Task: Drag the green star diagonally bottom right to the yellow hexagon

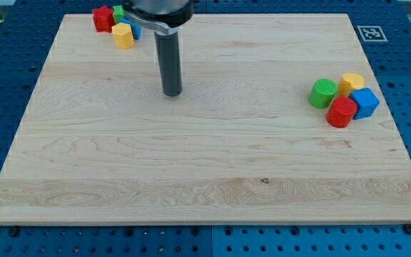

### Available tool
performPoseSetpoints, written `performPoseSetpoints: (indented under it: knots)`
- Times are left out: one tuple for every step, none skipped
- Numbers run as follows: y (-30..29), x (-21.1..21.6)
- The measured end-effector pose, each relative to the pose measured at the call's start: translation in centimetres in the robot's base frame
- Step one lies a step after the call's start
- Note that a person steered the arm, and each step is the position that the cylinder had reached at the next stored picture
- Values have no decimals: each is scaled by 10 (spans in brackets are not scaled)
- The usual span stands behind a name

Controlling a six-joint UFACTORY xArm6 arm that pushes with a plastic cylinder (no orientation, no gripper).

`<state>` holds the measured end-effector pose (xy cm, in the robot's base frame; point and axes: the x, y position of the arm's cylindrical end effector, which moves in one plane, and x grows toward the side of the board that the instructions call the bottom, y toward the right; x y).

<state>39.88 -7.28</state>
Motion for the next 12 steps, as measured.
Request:
performPoseSetpoints:
  knots:
    - [-66,-43]
    - [-145,-75]
    - [-160,-81]
    - [-192,-126]
    - [-199,-190]
    - [-196,-208]
    - [-186,-208]
    - [-145,-208]
    - [-108,-208]
    - [-86,-207]
    - [-66,-199]
    - [-30,-182]
